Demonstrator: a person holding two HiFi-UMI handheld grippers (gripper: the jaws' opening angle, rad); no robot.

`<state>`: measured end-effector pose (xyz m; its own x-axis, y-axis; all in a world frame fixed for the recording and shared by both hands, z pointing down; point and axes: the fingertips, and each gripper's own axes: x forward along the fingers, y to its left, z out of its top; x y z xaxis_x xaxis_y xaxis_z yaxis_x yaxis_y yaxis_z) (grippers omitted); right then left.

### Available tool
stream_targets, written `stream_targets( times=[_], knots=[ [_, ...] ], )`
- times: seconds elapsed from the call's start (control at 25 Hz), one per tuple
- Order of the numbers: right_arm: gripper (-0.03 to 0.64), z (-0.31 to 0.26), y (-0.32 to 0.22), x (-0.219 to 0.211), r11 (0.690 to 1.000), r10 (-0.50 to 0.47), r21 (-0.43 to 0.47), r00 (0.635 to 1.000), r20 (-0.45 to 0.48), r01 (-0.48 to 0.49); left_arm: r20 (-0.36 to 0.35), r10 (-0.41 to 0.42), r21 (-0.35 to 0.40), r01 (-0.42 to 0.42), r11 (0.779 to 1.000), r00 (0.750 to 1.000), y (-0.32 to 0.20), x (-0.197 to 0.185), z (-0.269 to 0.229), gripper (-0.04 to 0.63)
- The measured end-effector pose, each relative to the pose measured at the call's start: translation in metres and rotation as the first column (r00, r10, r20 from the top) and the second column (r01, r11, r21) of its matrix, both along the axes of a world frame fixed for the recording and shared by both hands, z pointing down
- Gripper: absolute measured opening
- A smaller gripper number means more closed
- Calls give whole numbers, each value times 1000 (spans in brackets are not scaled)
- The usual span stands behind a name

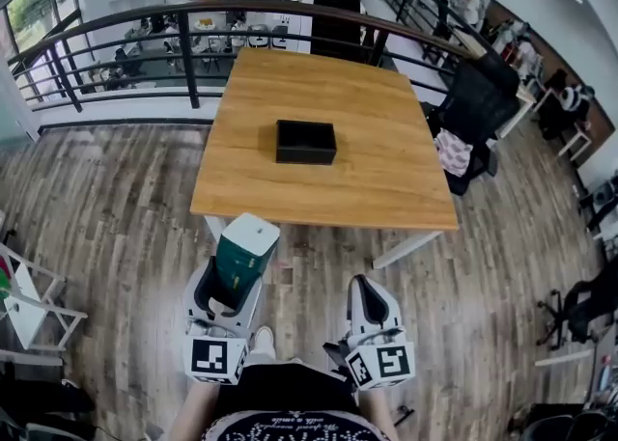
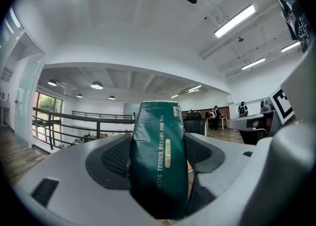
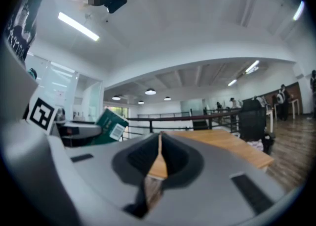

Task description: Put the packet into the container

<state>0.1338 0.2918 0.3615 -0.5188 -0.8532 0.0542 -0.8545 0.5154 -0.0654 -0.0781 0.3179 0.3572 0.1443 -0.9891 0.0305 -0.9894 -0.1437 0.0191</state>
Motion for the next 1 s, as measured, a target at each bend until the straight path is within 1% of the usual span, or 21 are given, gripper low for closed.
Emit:
stream_targets(
  times=[0.24,0.48,0.72,1.0],
  knots=[
    [39,11,-10,-33,1000,8,-24,1000,3,-8,-1,24,-16,-24,1000,1000,-12,-31,6,360],
    [40,16,-13,-45,999,9,-35,1000,-18,-9,-13,22,-38,-22,999,1000,-13,-49,16,360],
    [40,20,-20,-46,999,19,-37,999,-28,-20,-17,16,-52,-17,999,1000,-18,-56,21,359],
    [39,28,-38,-44,998,5,-58,999,-44,-8,9,19,-42,-18,999,1000,-36,-52,26,359]
  ],
)
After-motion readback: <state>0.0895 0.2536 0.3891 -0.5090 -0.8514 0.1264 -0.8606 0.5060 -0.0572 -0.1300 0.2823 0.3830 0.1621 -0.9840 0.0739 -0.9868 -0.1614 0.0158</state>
